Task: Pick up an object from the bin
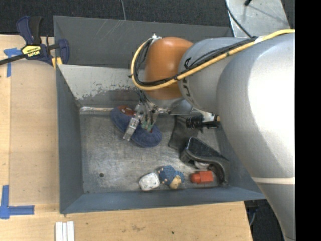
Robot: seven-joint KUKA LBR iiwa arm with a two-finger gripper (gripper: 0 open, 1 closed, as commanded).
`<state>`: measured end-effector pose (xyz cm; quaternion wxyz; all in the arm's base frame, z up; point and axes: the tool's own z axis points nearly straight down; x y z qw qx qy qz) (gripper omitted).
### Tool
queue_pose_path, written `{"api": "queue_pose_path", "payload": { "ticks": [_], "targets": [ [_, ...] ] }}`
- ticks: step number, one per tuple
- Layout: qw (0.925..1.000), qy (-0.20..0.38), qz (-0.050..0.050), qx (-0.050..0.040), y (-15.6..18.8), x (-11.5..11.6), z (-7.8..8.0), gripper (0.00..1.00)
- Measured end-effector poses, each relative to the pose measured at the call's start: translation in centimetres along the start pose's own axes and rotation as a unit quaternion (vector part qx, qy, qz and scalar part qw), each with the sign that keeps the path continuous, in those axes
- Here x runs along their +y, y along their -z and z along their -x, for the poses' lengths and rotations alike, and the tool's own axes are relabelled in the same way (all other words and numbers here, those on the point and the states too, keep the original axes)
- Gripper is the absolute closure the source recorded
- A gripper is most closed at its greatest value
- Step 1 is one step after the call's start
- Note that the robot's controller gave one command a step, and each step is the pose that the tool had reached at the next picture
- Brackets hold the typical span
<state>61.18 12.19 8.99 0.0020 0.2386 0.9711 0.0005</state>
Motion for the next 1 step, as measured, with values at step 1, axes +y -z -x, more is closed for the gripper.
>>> {"api": "queue_pose_path", "payload": {
  "ticks": [1],
  "targets": [
    [1.0000,0.001,0.002,-0.0023,10.45,0.10,0.29,1.00]
  ]
}}
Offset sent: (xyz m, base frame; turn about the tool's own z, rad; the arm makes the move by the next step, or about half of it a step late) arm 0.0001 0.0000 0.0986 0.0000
